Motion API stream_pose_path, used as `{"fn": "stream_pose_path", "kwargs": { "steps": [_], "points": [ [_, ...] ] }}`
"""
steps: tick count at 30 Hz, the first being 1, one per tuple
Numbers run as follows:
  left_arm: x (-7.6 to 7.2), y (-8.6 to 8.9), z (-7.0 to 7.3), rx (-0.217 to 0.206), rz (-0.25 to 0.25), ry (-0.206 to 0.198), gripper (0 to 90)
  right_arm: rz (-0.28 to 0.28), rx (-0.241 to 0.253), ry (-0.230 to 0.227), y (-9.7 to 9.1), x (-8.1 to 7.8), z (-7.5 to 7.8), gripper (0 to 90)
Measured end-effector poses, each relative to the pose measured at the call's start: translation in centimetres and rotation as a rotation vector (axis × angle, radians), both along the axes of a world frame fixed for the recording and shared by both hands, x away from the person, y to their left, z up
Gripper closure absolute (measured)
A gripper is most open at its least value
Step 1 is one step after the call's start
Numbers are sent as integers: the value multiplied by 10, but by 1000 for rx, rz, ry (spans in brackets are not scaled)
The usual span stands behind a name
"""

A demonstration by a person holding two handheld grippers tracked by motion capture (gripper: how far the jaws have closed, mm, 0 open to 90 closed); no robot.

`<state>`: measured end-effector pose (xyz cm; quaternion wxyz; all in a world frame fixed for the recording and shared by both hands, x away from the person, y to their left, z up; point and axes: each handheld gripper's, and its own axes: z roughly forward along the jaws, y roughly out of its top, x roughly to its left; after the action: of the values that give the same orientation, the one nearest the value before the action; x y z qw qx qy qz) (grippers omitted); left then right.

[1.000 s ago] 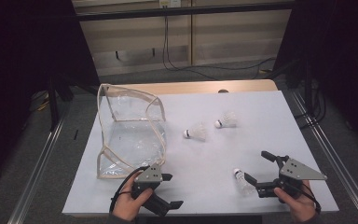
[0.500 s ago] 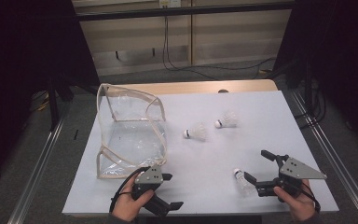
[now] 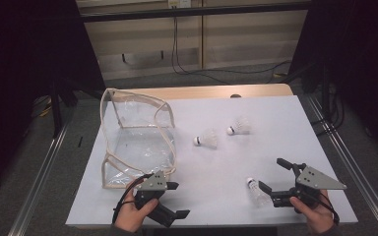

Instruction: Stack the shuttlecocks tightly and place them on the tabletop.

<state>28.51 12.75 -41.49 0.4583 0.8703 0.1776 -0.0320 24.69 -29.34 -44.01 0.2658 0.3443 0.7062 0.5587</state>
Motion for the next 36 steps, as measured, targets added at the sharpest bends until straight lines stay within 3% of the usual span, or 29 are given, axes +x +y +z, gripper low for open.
{"fn": "stream_pose_path", "kwargs": {
  "steps": [3,8,12,24,28,31,36],
  "points": [
    [0,5,1,-20,3,1,70,-5,-6,-2,0,0,0,20],
    [0,14,1,-13,31,-16,70,-8,-6,-1,0,0,0,20],
    [0,23,4,-43,60,-16,64,-4,-6,6,0,0,-1,20],
    [5,42,2,-37,109,-21,44,-11,-14,5,-1,-2,-1,21],
    [9,46,0,-12,127,-37,35,-11,-22,3,-3,-2,-1,21],
    [10,51,-1,-38,123,-35,45,-10,-30,10,-3,-2,-1,21],
    [10,54,-2,-16,107,-53,45,-9,-30,14,-3,-1,0,21]
  ]
}}
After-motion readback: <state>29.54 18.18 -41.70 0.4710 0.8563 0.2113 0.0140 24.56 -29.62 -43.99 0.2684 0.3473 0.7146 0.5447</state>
